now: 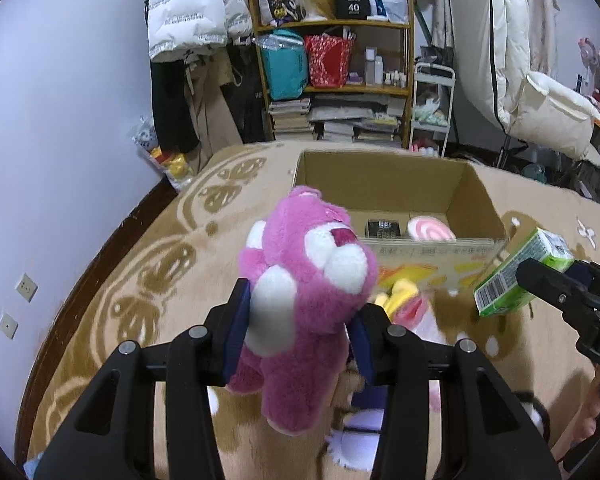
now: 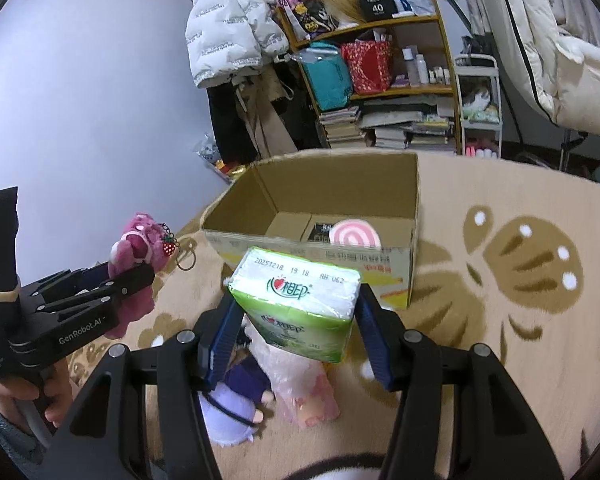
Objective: Organize soft objects
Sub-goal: 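Carry the pink bear and green pack into the box with both tools and release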
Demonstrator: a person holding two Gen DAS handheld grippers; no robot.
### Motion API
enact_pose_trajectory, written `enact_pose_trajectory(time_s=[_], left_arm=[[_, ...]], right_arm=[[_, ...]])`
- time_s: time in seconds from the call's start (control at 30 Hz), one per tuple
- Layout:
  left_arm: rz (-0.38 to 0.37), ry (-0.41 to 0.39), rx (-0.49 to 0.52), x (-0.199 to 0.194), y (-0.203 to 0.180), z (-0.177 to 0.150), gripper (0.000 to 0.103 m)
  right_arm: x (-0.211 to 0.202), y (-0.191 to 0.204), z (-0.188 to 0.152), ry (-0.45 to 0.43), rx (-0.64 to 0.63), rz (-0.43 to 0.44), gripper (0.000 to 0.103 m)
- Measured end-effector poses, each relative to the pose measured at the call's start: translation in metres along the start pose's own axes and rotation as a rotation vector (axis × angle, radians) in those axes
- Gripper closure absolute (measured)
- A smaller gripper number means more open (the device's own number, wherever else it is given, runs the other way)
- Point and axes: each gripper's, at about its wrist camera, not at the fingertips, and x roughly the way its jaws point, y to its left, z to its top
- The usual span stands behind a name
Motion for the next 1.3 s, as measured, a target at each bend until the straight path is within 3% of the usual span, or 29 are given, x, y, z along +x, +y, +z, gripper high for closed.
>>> enact_pose_trajectory(time_s=[0.33,0.57,0.87,1.07,1.3], left_arm=[[0.007,-0.075,0.019,0.023,-0.002,0.058,0.059],[-0.028,-0.069,-0.012,0.055,0.001,0.082,0.059],[-0.094,-0.056,0.006,0.081,-0.01,0.09,0.059],[-0.133,0.012,0.003,0.098,-0.023,0.084,0.059],[-0.139,0.02,0.015,0.105,-0.029,0.084,0.059]], right_arm=[[0.015,-0.009,0.052,-0.069,-0.023,-0.003,0.044],[0.04,-0.016,0.077,-0.069,-0.022,-0.019,0.044],[0.074,-0.028,0.076,-0.011,0.006,-0.037,0.044],[0.087,-0.031,0.069,0.028,0.003,-0.036,0.043],[0.094,-0.04,0.066,0.045,0.021,-0.061,0.043]])
